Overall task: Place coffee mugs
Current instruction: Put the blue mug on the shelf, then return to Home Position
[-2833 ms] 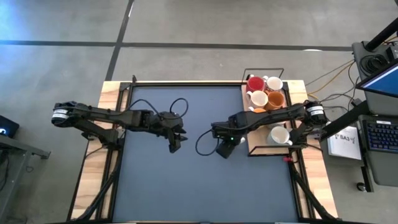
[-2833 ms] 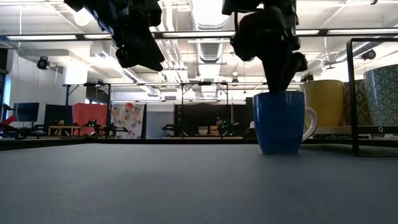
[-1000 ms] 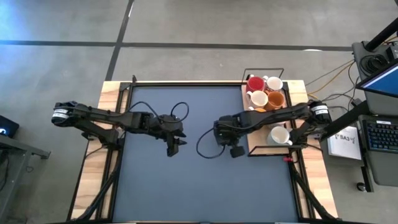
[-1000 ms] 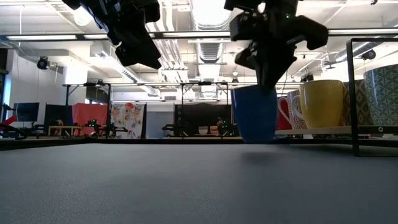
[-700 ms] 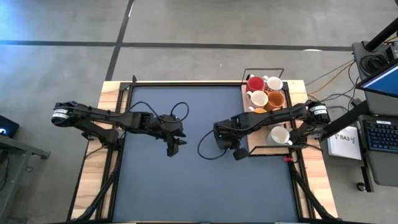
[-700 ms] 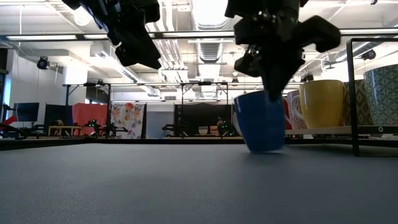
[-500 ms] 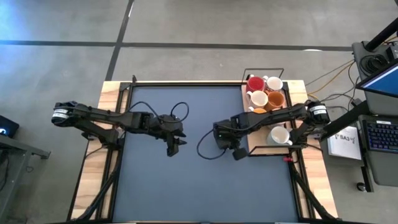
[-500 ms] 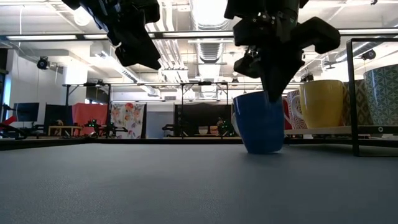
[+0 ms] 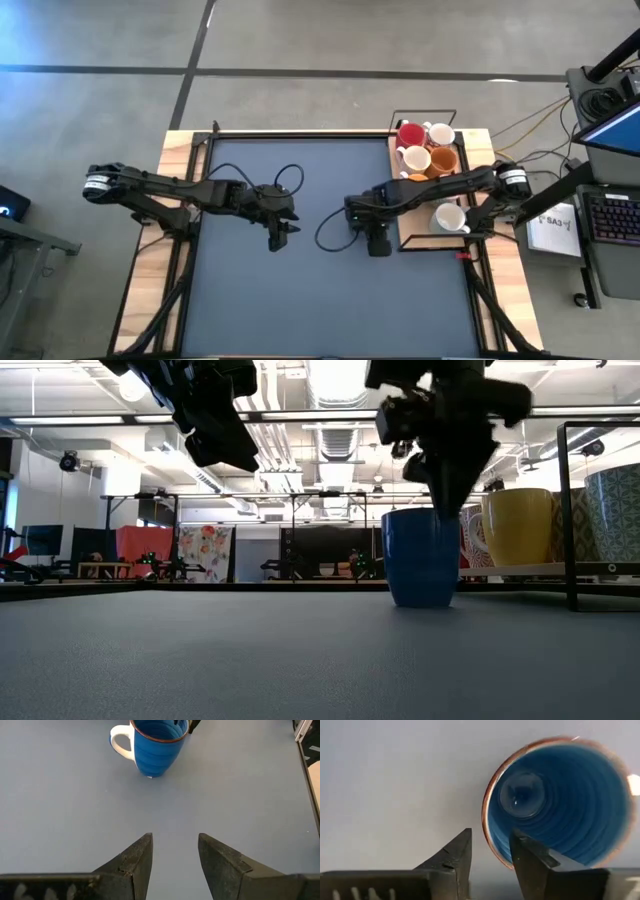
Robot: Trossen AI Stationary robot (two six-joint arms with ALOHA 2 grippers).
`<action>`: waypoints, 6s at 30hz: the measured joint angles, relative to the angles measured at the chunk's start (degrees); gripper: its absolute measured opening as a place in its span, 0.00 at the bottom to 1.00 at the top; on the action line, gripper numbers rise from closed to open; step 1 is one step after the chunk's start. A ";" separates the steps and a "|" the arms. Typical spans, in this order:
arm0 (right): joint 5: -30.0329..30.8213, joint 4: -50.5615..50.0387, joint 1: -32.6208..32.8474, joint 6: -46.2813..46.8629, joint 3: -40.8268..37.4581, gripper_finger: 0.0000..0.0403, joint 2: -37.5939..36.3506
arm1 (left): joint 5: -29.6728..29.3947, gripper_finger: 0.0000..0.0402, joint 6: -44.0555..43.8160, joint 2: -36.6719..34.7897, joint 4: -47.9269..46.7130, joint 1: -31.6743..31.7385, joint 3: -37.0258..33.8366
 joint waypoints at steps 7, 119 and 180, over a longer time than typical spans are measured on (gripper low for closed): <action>0.04 3.95 -0.09 19.38 3.22 0.33 -0.20 | 0.00 0.35 0.00 0.00 0.02 0.00 0.00; 2.34 -8.26 6.60 26.68 -18.00 0.03 -27.23 | -0.15 0.35 -0.48 0.02 -1.22 0.00 -0.76; 12.62 2.43 6.62 13.11 -23.07 0.17 -56.44 | -9.42 0.35 3.61 -16.26 -5.24 0.09 -0.76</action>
